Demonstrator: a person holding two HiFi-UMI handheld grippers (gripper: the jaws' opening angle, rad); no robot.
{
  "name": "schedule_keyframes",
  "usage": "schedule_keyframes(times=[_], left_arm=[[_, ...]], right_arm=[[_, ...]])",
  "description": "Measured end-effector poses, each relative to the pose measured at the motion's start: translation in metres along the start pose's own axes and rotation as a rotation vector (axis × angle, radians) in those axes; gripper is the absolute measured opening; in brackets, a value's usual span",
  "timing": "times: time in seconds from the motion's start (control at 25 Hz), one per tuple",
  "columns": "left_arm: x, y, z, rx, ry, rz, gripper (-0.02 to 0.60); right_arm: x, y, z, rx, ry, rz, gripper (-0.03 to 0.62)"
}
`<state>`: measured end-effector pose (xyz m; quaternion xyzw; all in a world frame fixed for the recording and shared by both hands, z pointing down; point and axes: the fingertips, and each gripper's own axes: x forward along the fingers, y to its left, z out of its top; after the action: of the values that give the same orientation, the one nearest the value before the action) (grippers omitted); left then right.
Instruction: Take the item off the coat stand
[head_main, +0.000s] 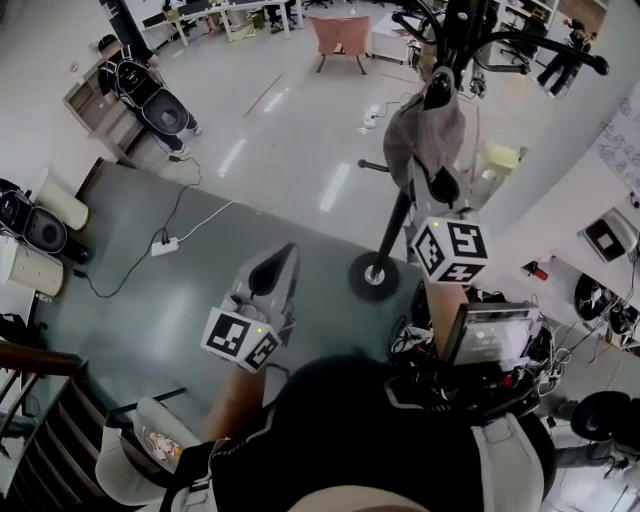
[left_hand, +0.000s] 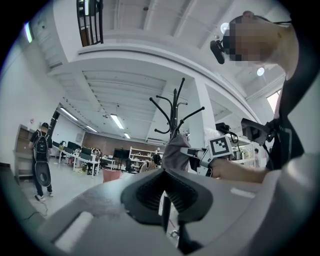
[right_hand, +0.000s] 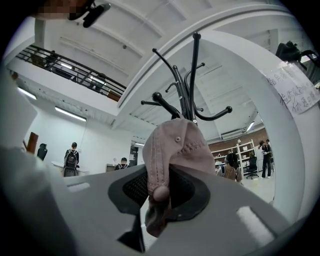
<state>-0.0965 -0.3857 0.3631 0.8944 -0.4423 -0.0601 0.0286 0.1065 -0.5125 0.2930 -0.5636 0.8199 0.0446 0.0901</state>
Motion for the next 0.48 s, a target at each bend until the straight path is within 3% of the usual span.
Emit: schedule_keyframes(times=[0.48], left_arm=[[-0.013,-0.003,0.004,0.003,-0.017,0.003,0.018]], right_arm=[[-0.006,0.004,0.013,0.001,-0.022,0.007,0.052]])
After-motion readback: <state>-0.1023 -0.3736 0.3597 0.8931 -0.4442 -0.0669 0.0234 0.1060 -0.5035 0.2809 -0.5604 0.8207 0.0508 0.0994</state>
